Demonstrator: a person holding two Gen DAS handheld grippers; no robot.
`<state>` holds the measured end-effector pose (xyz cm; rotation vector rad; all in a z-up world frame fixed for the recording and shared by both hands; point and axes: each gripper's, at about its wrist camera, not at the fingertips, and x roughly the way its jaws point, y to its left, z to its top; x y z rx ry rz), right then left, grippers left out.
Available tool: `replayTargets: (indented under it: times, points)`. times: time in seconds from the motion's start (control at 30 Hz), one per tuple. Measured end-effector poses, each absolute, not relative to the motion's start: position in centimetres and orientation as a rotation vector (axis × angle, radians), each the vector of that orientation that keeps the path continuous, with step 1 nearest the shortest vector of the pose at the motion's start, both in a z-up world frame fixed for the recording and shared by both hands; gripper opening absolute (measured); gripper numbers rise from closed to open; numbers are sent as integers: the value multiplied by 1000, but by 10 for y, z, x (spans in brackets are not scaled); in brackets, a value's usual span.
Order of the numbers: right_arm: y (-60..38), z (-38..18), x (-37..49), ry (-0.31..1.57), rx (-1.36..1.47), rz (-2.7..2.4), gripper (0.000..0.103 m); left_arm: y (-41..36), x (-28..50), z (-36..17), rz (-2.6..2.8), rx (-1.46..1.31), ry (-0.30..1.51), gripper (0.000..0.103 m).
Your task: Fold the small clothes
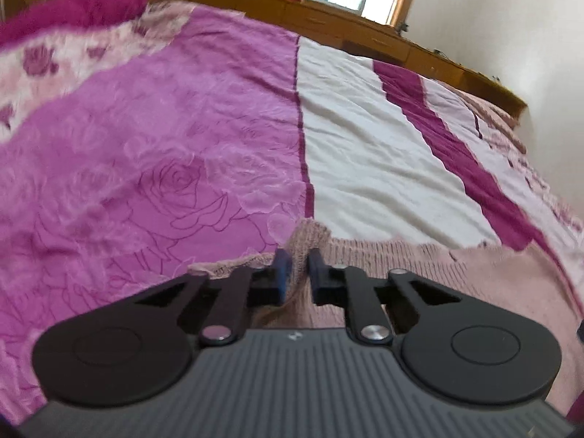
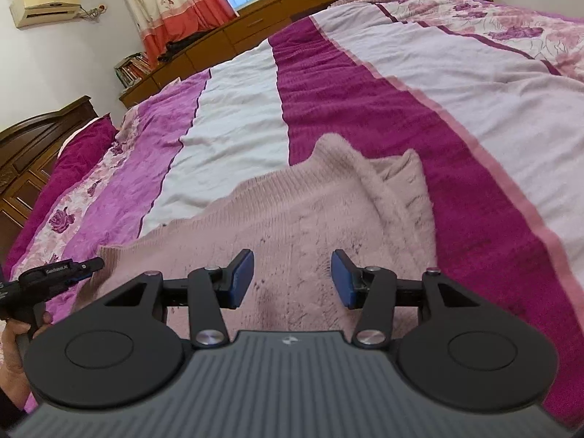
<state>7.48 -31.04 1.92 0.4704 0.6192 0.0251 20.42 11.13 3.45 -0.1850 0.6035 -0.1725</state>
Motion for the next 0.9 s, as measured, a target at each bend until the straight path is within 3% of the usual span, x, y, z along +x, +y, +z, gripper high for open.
replayTargets:
  times: [0.13,0.43,0.8,0.87,0.9]
  points:
    - [-310,16,73,612,467,30,55,99,183,42,-237,-117,560,6]
    - [-314,13,70,609,488,34,55,72,158,45,-333,-20,552,7]
    - [-315,11,70,611,489,35,55,141,220,45,-128,-249,624,9]
    - [-315,11,71,612,485,33,55,148,232,38,-157,-294,673,11]
    - [-314,10,71,613,481,33,55,150,236,35,-165,-314,692,20]
